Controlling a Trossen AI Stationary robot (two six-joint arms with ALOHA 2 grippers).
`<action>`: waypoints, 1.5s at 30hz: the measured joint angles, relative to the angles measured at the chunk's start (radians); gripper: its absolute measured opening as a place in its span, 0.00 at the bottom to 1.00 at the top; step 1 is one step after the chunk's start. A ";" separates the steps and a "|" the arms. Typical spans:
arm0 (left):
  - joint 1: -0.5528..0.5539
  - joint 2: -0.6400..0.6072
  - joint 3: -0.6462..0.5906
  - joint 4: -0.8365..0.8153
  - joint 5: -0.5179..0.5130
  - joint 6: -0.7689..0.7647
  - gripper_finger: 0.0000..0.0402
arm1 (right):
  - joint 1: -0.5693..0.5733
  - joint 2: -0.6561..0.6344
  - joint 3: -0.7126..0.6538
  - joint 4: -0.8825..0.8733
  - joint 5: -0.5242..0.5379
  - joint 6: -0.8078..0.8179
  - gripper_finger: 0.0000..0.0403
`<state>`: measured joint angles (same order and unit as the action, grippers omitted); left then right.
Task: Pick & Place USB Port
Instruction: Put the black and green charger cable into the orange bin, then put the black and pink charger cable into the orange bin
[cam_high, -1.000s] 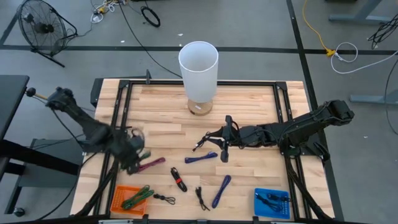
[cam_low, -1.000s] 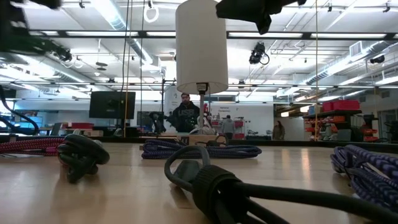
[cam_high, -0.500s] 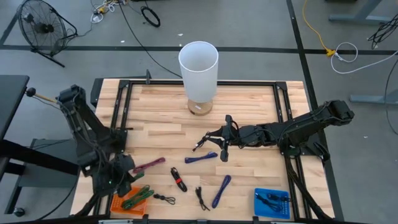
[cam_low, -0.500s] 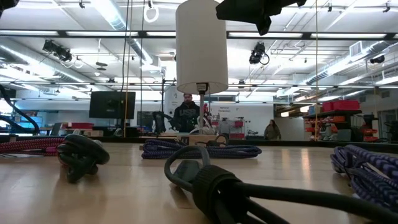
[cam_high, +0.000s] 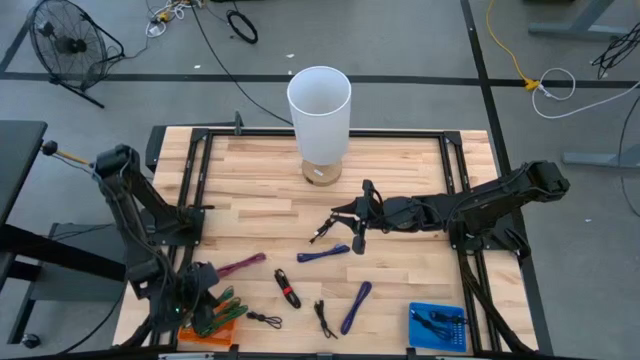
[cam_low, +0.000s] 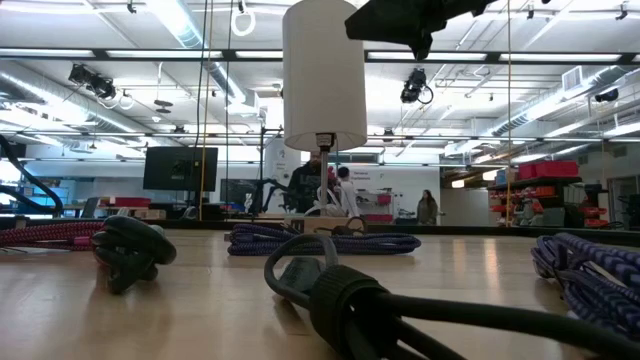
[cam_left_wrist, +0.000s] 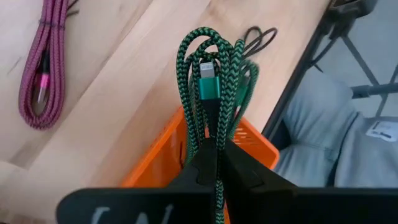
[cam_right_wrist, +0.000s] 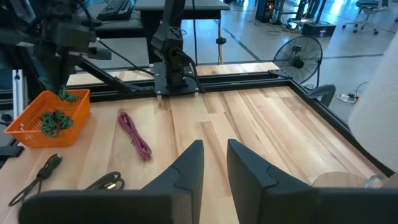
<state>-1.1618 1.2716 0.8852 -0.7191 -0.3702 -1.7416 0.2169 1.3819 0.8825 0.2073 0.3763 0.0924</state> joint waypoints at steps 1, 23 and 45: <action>-0.002 0.006 0.000 0.003 0.001 -0.006 0.02 | -0.002 0.000 0.000 0.000 0.000 0.000 0.17; -0.018 0.076 0.000 0.052 0.049 -0.002 0.16 | -0.025 0.000 0.000 0.001 -0.001 -0.003 0.17; 0.122 -0.021 0.000 -0.322 -0.166 0.183 0.10 | -0.025 0.000 0.000 0.001 -0.001 -0.001 0.17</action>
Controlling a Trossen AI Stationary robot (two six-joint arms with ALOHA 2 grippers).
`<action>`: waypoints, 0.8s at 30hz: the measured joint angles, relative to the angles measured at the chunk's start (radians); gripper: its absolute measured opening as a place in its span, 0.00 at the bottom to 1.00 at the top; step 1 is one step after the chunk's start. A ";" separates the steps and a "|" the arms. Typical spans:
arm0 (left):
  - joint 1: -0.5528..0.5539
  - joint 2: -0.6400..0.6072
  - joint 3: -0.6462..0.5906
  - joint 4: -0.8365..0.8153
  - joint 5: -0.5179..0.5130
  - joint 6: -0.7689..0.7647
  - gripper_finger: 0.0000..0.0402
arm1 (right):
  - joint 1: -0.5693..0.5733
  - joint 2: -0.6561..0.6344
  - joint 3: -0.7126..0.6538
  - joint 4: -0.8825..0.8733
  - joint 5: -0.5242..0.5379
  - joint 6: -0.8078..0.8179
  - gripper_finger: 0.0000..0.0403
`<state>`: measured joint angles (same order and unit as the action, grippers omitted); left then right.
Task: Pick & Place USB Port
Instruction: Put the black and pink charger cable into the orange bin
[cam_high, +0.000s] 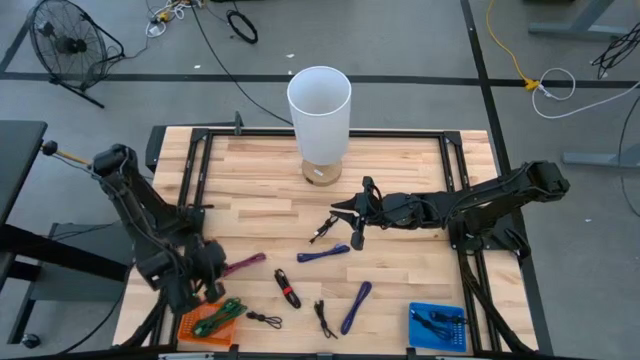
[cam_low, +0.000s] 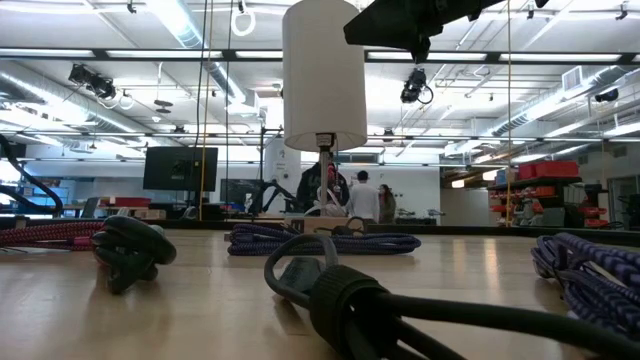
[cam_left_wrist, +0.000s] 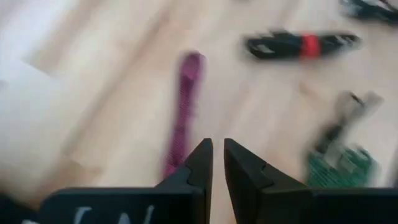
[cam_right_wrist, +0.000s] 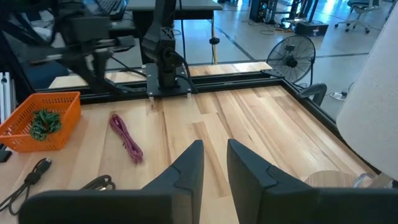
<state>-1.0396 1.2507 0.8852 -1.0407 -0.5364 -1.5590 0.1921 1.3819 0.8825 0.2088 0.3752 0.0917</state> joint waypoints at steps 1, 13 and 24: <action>0.023 -0.001 0.000 -0.025 -0.001 0.000 0.10 | 0.000 0.000 0.000 0.000 0.000 0.000 0.17; 0.353 -0.001 -0.140 0.097 0.294 0.282 0.12 | 0.000 0.000 0.000 0.000 0.001 0.000 0.17; 0.490 0.003 -0.160 0.232 0.322 0.497 0.32 | -0.001 0.000 0.000 0.000 -0.001 0.002 0.17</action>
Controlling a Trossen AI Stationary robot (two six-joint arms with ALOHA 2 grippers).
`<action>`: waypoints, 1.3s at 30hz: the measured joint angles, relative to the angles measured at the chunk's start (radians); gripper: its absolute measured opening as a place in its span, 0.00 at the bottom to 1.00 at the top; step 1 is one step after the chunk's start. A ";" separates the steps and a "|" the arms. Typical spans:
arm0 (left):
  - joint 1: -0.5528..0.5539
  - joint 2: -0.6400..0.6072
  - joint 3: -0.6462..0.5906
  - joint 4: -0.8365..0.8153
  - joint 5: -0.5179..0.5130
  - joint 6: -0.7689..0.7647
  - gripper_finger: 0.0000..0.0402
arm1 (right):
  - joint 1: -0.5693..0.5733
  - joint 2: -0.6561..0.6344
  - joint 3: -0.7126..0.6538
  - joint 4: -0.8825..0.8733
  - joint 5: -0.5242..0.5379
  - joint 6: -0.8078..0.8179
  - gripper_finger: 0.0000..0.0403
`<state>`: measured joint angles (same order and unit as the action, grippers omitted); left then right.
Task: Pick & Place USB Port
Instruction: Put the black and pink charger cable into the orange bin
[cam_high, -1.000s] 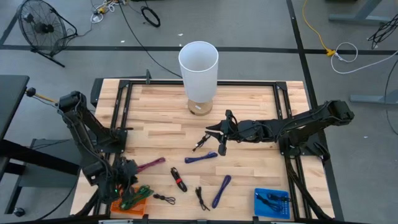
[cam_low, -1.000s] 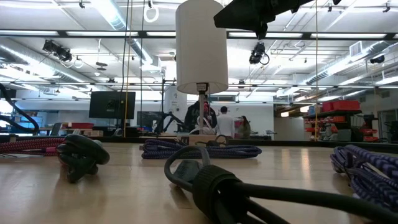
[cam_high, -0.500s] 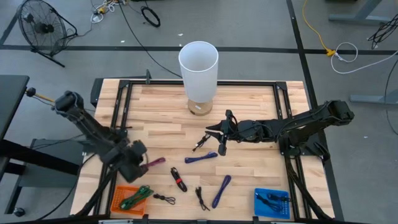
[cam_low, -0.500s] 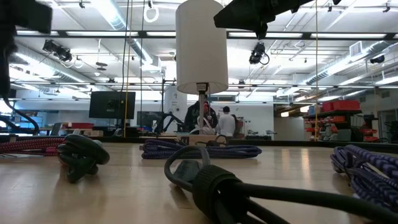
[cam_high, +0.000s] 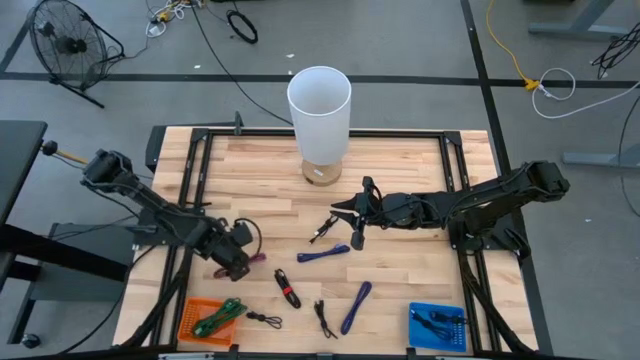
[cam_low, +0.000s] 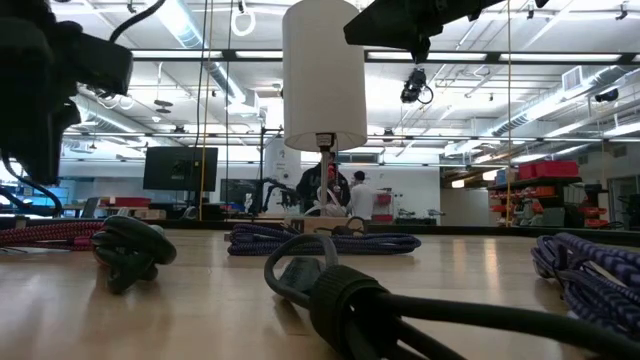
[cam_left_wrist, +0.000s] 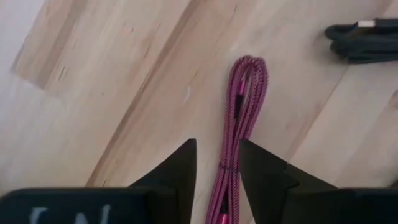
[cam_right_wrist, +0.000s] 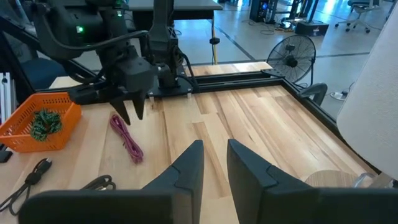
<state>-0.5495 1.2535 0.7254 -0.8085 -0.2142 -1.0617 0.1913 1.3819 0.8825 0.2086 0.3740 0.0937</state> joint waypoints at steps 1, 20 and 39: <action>0.005 0.005 0.000 0.006 0.000 0.005 0.33 | 0.000 0.000 0.000 0.000 0.000 0.000 0.17; 0.010 0.251 0.000 0.101 0.092 0.134 0.39 | 0.000 0.000 0.000 -0.001 -0.001 0.003 0.17; 0.007 0.277 0.011 0.080 0.136 0.171 0.05 | 0.000 0.000 0.000 -0.003 -0.001 0.003 0.17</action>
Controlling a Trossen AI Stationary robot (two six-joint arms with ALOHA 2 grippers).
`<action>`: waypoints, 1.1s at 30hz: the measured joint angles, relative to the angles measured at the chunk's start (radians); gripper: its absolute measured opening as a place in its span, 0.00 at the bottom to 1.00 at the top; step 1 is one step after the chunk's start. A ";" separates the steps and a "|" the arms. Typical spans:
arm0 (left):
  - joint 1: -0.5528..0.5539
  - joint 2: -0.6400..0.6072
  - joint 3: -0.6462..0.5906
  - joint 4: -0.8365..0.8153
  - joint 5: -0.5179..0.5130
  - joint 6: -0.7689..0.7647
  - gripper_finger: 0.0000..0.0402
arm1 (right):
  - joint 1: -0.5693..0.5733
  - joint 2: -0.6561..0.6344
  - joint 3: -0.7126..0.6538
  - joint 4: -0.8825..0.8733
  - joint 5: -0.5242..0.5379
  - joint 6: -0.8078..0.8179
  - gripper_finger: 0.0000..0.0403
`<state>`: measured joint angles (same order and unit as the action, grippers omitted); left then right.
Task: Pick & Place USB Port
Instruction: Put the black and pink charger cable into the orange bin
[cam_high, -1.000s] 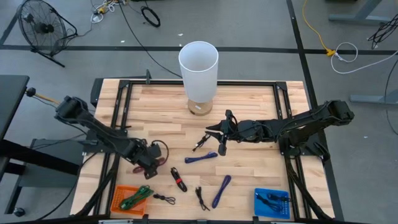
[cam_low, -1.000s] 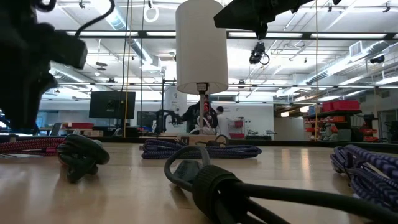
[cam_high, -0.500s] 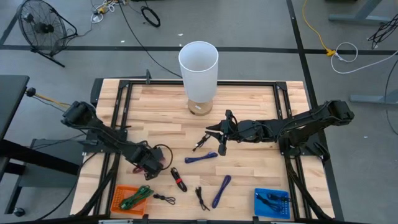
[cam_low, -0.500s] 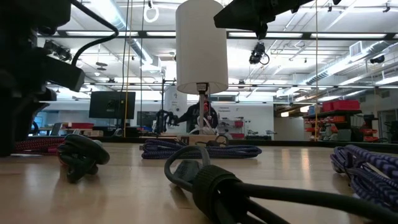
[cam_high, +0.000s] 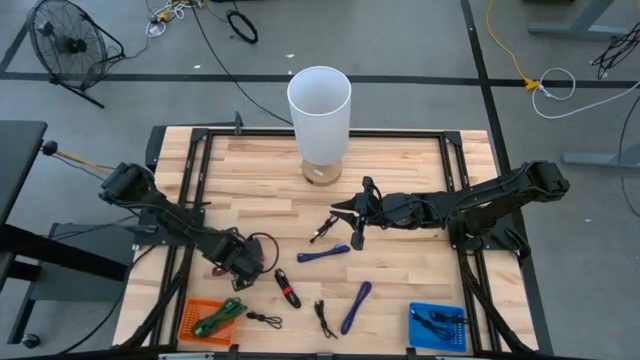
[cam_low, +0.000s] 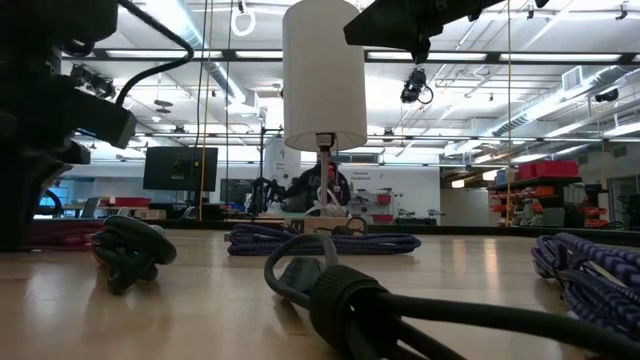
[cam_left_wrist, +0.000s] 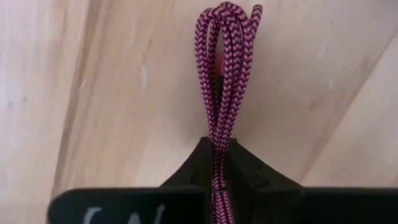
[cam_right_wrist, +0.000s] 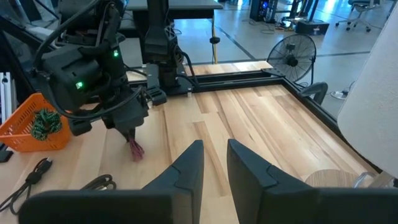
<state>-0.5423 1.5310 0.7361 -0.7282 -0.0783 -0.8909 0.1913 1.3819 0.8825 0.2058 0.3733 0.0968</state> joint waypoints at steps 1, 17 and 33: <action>0.001 -0.002 0.008 -0.042 -0.001 0.002 0.05 | 0.000 0.000 0.000 0.000 0.000 0.000 0.17; -0.135 -0.202 0.379 -0.455 -0.118 -0.285 0.05 | -0.001 0.000 0.000 -0.001 0.001 -0.004 0.17; -0.619 -0.082 0.465 -0.443 -0.207 -0.996 0.05 | -0.021 0.000 0.000 -0.014 0.002 -0.009 0.17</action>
<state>-1.1611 1.4489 1.2007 -1.1714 -0.2854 -1.8866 0.1699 1.3819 0.8822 0.1919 0.3748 0.0882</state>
